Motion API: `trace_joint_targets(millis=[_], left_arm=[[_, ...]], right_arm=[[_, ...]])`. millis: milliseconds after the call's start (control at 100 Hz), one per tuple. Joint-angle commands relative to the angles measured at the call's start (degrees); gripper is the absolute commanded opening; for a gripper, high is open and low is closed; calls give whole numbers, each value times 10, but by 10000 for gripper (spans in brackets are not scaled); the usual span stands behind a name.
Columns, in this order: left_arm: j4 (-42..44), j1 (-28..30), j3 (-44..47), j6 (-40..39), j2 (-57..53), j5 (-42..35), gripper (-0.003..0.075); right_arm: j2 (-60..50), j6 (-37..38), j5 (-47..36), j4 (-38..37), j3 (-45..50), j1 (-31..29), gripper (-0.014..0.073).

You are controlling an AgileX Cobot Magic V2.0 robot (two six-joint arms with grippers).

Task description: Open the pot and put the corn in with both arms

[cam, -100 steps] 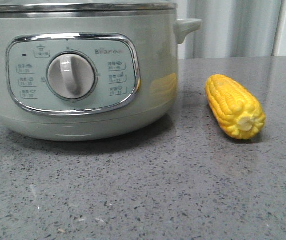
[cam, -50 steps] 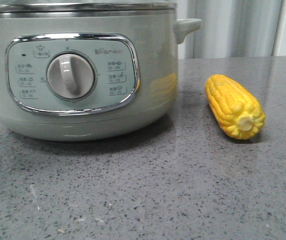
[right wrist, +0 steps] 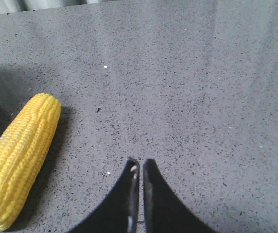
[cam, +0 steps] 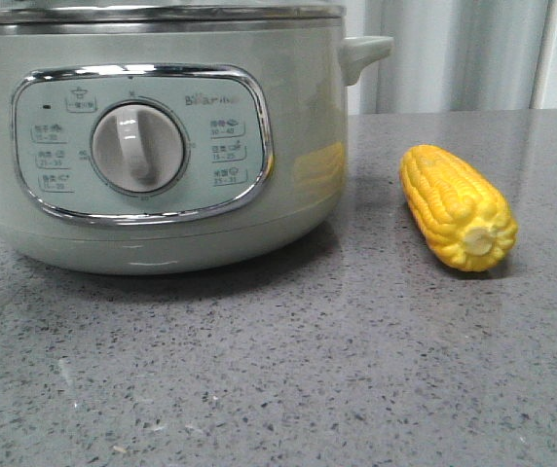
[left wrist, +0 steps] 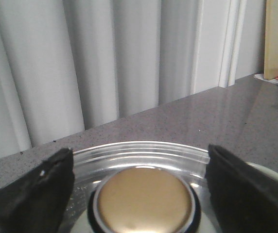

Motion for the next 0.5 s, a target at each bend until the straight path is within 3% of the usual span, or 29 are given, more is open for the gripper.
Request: trace_joint_targets(millis=[0,210,490], left_arm=[[-9,-4,-22,-5,-13,-52,501],[-9,-4,-22,-5,-13,-54,472],[-9,-4,-22,-5,-13,-55,204]], right_arm=[[5,-1,-49,1,-16,-4,-74],[5,-1,-49,1,-16,-4,-74],[5,-1,-49,1,-16,-4,-74]])
